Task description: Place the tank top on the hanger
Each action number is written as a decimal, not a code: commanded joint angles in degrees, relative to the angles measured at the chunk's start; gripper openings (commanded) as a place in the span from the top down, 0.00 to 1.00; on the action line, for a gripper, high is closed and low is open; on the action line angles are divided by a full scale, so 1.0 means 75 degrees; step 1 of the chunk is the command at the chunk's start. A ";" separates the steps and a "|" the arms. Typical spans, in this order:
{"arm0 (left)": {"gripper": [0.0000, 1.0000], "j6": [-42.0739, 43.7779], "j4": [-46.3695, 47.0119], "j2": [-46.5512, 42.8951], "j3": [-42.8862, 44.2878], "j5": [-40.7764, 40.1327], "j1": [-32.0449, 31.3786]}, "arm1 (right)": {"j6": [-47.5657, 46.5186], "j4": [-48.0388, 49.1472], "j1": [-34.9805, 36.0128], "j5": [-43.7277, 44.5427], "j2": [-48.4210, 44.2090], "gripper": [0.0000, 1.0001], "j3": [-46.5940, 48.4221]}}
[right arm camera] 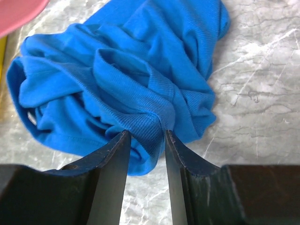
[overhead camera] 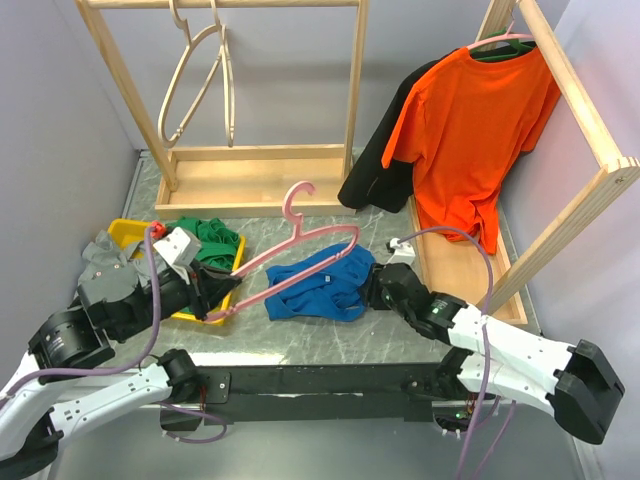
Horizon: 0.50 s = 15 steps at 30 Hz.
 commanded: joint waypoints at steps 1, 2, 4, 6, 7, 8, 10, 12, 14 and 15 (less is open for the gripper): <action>0.99 0.0013 -0.0257 -0.0018 0.0450 0.0385 -0.0027 | 0.0152 0.0447 0.0035 0.0364 0.0089 0.57 -0.0182; 0.99 0.0048 -0.0316 0.0017 0.0462 0.0537 -0.0027 | 0.0141 0.0494 0.0035 0.0364 0.0170 0.58 -0.0136; 0.99 0.0153 -0.0607 0.0098 0.0555 0.0724 -0.0027 | 0.0118 0.0495 0.0035 0.0364 0.0357 0.62 -0.0065; 0.99 0.0247 -0.0761 0.0099 0.0614 0.0749 -0.0027 | 0.0059 0.0390 0.0023 0.0550 0.0487 0.70 0.0122; 0.99 0.0271 -0.0831 0.0076 0.0661 0.0784 -0.0027 | 0.0024 0.0366 0.0023 0.0597 0.0603 0.74 0.0169; 0.99 0.0306 -0.0902 0.0052 0.0708 0.0807 -0.0027 | 0.0000 0.0331 0.0000 0.0691 0.0662 0.78 0.0286; 0.99 0.0329 -0.1135 0.0040 0.0836 0.0842 -0.0027 | -0.0070 0.0202 -0.0094 0.0762 0.0838 0.88 0.0438; 0.99 0.0341 -0.1242 0.0029 0.0872 0.0913 -0.0027 | -0.0140 0.0039 -0.0175 0.0797 0.0932 0.92 0.0661; 0.99 0.0376 -0.1394 0.0052 0.0872 0.1029 -0.0027 | -0.0152 -0.0067 -0.0176 0.0786 0.1026 0.96 0.0860; 0.99 0.0400 -0.1429 0.0064 0.0849 0.1100 -0.0016 | -0.0152 -0.0161 -0.0188 0.0785 0.1038 0.97 0.0919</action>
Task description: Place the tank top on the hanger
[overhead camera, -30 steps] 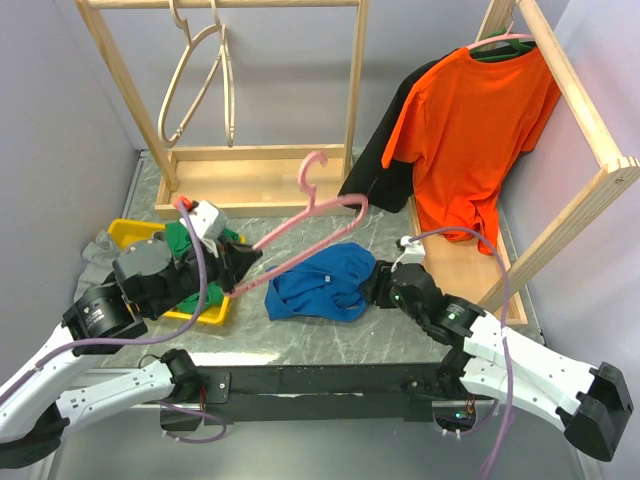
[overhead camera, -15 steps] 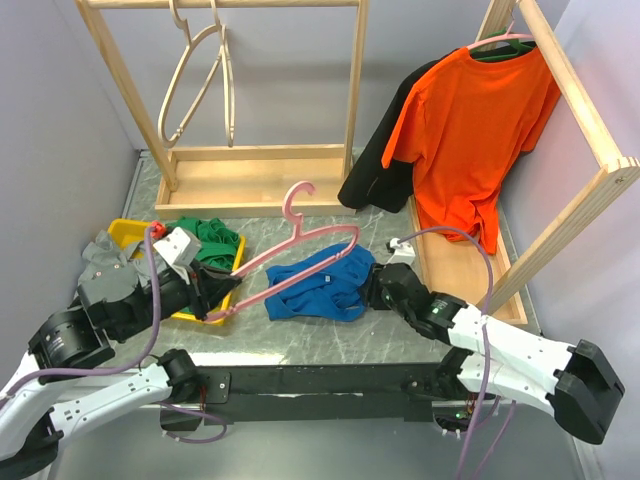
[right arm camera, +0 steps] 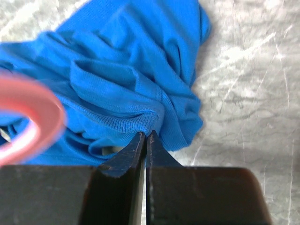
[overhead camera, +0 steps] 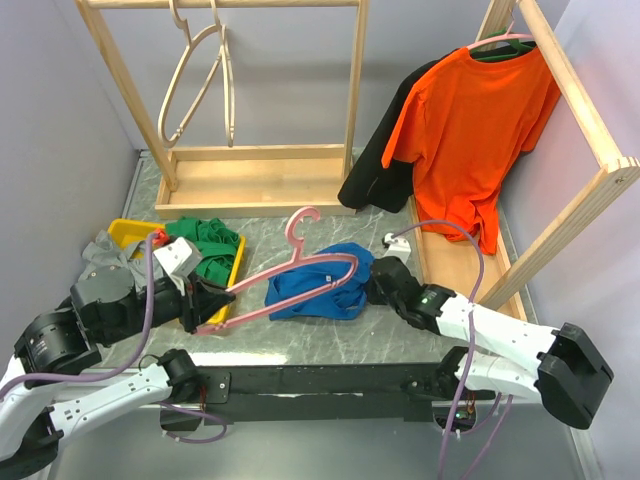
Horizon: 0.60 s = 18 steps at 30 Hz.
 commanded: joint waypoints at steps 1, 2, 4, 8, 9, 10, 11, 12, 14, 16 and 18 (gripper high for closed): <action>0.99 0.0243 -0.0153 0.0078 0.0216 0.0456 -0.0027 | -0.0106 -0.0199 -0.0086 0.0322 0.0088 0.98 0.0669; 0.99 0.0289 -0.0200 0.0102 0.0193 0.0573 -0.0027 | -0.0106 -0.0246 -0.0086 0.0322 0.0088 0.99 0.0762; 0.99 0.0324 -0.0177 0.0114 0.0169 0.0632 -0.0027 | -0.0082 -0.0433 -0.0097 0.0357 0.0076 1.00 0.0891; 0.99 0.0500 -0.0271 0.0348 0.0310 0.0609 -0.0027 | -0.0129 -0.0761 -0.0086 0.0392 0.0029 1.00 0.1254; 0.99 0.0524 -0.0201 0.0383 0.0321 0.0621 -0.0016 | -0.0141 -0.0855 -0.0086 0.0404 -0.0005 1.00 0.1302; 0.99 0.0547 -0.0166 0.0465 0.0322 0.0656 -0.0027 | -0.0152 -0.0914 -0.0086 0.0358 -0.0110 1.00 0.1337; 0.99 0.0582 -0.0107 0.0500 0.0298 0.0679 -0.0027 | -0.0176 -0.0926 -0.0097 0.0311 -0.0181 1.00 0.1372; 0.99 0.0594 0.0009 0.0582 0.0252 0.0656 -0.0027 | -0.0187 -0.1019 -0.0086 0.0299 -0.0240 1.00 0.1396; 0.99 0.0606 0.0139 0.0688 0.0181 0.0644 -0.0027 | -0.0199 -0.1125 -0.0086 0.0217 -0.0450 1.00 0.1501; 0.99 0.0606 0.0535 0.0770 0.0006 0.0994 -0.0027 | -0.0234 -0.1207 -0.0086 0.0170 -0.0661 1.00 0.1536; 0.99 0.0571 0.0829 0.0747 -0.0228 0.1020 -0.0027 | -0.0281 -0.1289 -0.0086 0.0135 -0.0755 1.00 0.1606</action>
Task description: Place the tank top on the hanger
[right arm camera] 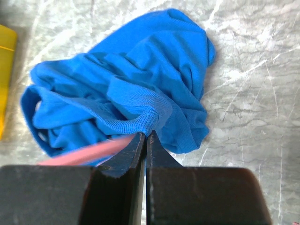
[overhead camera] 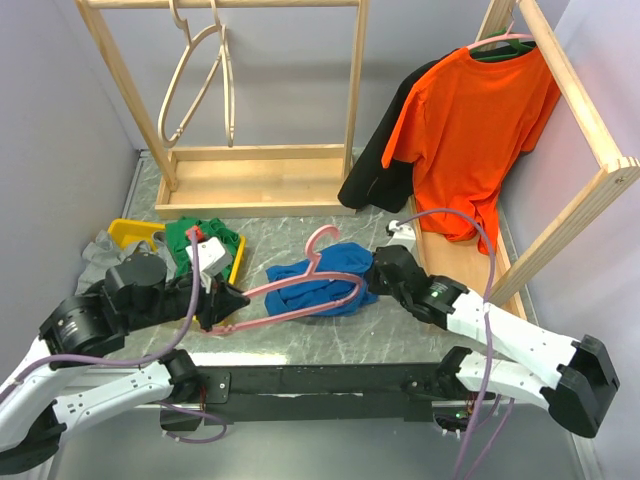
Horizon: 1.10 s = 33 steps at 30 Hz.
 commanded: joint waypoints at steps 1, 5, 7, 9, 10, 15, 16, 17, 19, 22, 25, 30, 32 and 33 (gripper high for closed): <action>0.99 0.0093 0.1334 0.0007 -0.0296 0.0297 -0.0027 | -0.0179 -0.0278 -0.0036 0.0041 -0.0432 1.00 0.0546; 0.99 -0.0024 0.2026 -0.0064 -0.0718 0.0530 -0.0027 | -0.0285 -0.0302 -0.0036 -0.0135 -0.0433 1.00 0.0651; 0.99 -0.0082 0.2098 0.0041 -0.0870 0.0484 -0.0016 | -0.0297 -0.0419 -0.0048 -0.0158 -0.0374 1.00 0.0768; 0.99 -0.0130 0.2296 0.0146 -0.1010 0.0378 -0.0016 | -0.0343 -0.0443 -0.0048 -0.0239 -0.0409 1.00 0.0851; 0.99 -0.0223 0.2471 0.0170 -0.1081 0.0367 -0.0027 | -0.0355 -0.0443 -0.0048 -0.0252 -0.0421 1.00 0.0886; 0.99 -0.0399 0.3641 0.0252 -0.1643 0.0261 -0.0027 | -0.0355 -0.0431 -0.0048 -0.0345 -0.0549 1.00 0.1015; 0.99 -0.0446 0.3796 0.0264 -0.1749 0.0249 -0.0027 | -0.0355 -0.0431 -0.0036 -0.0346 -0.0561 1.00 0.1050; 0.99 -0.0481 0.4006 0.0287 -0.1843 0.0272 -0.0027 | -0.0367 -0.0443 -0.0036 -0.0357 -0.0596 1.00 0.1085; 0.99 -0.0598 0.4520 0.0358 -0.2147 0.0296 -0.0027 | -0.0379 -0.0466 -0.0036 -0.0334 -0.0620 1.00 0.1144; 0.99 -0.0808 0.5142 0.0451 -0.2546 0.0378 -0.0027 | -0.0437 -0.0524 -0.0036 -0.0264 -0.0608 1.00 0.1237; 0.99 -0.1019 0.5786 0.0417 -0.2956 0.0343 -0.0027 | -0.0461 -0.0572 -0.0036 -0.0310 -0.0597 1.00 0.1284; 0.99 -0.1372 0.6702 0.0416 -0.3636 0.0238 -0.0027 | -0.0484 -0.0618 -0.0036 -0.0346 -0.0620 1.00 0.1390; 0.99 -0.1489 0.7053 0.0463 -0.3834 0.0191 -0.0039 | -0.0507 -0.0607 -0.0025 -0.0346 -0.0608 1.00 0.1448; 0.99 -0.1512 0.7148 0.0510 -0.3870 0.0191 -0.0039 | -0.0508 -0.0618 -0.0024 -0.0346 -0.0597 1.00 0.1460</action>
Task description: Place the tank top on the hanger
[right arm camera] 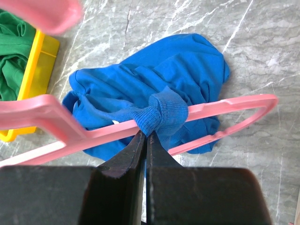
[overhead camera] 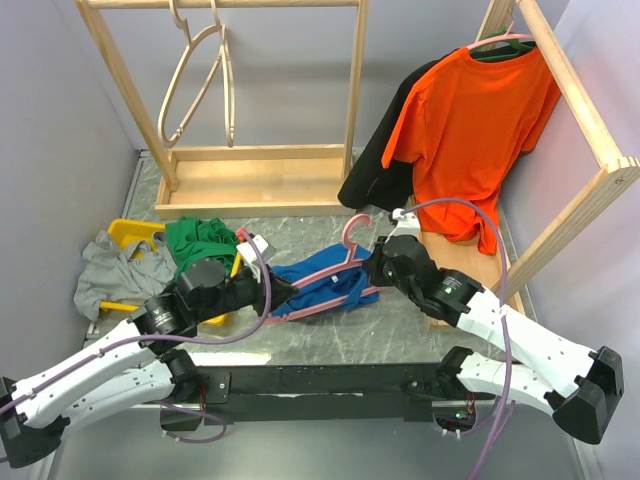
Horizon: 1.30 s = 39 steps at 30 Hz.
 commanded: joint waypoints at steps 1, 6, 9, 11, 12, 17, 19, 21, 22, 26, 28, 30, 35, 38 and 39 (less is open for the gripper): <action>0.99 -0.0420 0.1661 0.0038 -0.0193 0.0013 -0.0039 | -0.0120 0.0037 -0.0024 0.0027 -0.0110 1.00 0.0504; 0.99 -0.0502 0.2188 -0.0043 -0.0603 -0.0384 -0.0051 | -0.0353 0.0177 -0.0013 -0.0019 -0.0261 0.75 0.0388; 0.99 -0.0607 0.2399 -0.0091 -0.0907 -0.0560 -0.0051 | -0.0705 0.0528 -0.0013 -0.0370 -0.0554 0.56 0.0341; 0.99 -0.0736 0.2680 -0.0114 -0.1176 -0.0608 -0.0051 | -0.0927 0.0809 -0.0024 -0.0639 -0.0660 0.51 0.0341; 0.99 -0.0783 0.2774 -0.0137 -0.1270 -0.0643 -0.0051 | -0.1010 0.0927 -0.0013 -0.0721 -0.0753 0.48 0.0317; 0.99 -0.0947 0.3383 -0.0313 -0.1868 -0.0772 -0.0051 | -0.1549 0.1804 0.0022 -0.0839 -0.0825 0.44 0.0188; 0.99 -0.0936 0.3501 -0.0453 -0.1986 -0.0784 -0.0051 | -0.1818 0.1982 0.0046 -0.0863 -0.0603 0.43 0.0211; 0.99 -0.0924 0.3618 -0.0582 -0.2103 -0.0749 -0.0039 | -0.1971 0.2053 0.0046 -0.0572 -0.0275 0.43 0.0398; 0.99 -0.0901 0.3630 -0.0618 -0.2127 -0.0737 -0.0039 | -0.2076 0.2088 0.0069 -0.0477 -0.0169 0.43 0.0446; 0.99 -0.0842 0.3502 -0.0607 -0.2115 -0.0714 -0.0051 | -0.2288 0.2228 0.0081 -0.0417 0.0393 0.40 0.0692; 0.99 -0.0842 0.3536 -0.0571 -0.2104 -0.0667 -0.0051 | -0.2404 0.2392 0.0093 -0.0499 0.0499 0.38 0.0645; 0.99 -0.0842 0.3560 -0.0524 -0.2115 -0.0597 -0.0051 | -0.2440 0.2626 0.0104 -0.0430 0.0616 0.37 0.0622; 0.99 -0.0819 0.3642 -0.0454 -0.2080 -0.0550 -0.0051 | -0.2464 0.2849 0.0128 -0.0511 0.1073 0.38 0.0786; 0.99 -0.0818 0.3654 -0.0442 -0.2033 -0.0561 -0.0039 | -0.2429 0.2955 0.0186 -0.0453 0.1214 0.40 0.0751; 0.99 -0.0807 0.3665 -0.0454 -0.2022 -0.0550 -0.0051 | -0.2429 0.2978 0.0210 -0.0383 0.1238 0.43 0.0716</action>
